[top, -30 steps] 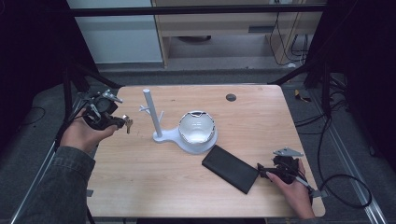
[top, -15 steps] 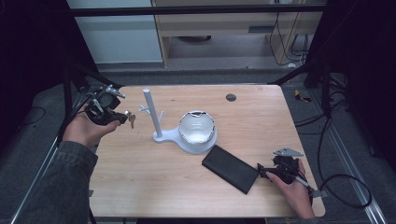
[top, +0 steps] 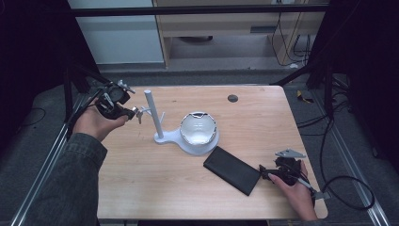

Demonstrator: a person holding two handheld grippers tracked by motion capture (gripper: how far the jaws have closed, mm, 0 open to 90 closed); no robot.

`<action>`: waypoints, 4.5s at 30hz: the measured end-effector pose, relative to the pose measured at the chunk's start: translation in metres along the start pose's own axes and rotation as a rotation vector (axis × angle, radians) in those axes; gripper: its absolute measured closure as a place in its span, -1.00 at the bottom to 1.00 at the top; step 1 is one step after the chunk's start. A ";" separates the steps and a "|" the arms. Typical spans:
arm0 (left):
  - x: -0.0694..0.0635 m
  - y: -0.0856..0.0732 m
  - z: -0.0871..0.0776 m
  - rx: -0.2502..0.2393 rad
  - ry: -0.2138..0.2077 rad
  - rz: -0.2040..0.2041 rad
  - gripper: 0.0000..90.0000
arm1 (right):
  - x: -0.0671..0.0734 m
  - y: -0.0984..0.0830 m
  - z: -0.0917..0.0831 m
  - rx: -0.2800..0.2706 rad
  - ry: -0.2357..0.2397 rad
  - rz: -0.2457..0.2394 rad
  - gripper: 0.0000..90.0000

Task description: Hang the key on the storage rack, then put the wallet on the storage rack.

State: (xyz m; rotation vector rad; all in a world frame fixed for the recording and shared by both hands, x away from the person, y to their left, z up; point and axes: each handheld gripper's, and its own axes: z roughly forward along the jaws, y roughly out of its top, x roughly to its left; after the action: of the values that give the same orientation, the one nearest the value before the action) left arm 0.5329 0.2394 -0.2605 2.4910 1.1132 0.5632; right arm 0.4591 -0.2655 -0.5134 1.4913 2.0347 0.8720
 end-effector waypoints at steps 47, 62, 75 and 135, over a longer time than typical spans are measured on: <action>0.003 0.005 0.021 -0.020 -0.015 -0.012 0.87 | 0.000 0.000 0.000 0.003 0.002 -0.001 -0.98; -0.016 -0.029 -0.005 -0.136 0.015 0.015 0.33 | 0.000 0.000 0.000 0.002 0.002 -0.001 -0.98; -0.088 -0.067 0.040 -0.258 -0.100 0.037 -0.40 | 0.000 0.000 -0.001 0.000 0.007 0.002 -0.96; -0.190 -0.032 0.182 -0.134 -0.305 0.198 1.00 | 0.004 0.006 -0.018 -0.096 -0.022 -0.056 -0.47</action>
State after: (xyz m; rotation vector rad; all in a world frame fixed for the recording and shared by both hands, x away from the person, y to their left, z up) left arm 0.4863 0.0866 -0.4713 2.4782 0.6977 0.2844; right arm 0.4493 -0.2645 -0.4964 1.3801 1.9797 0.9134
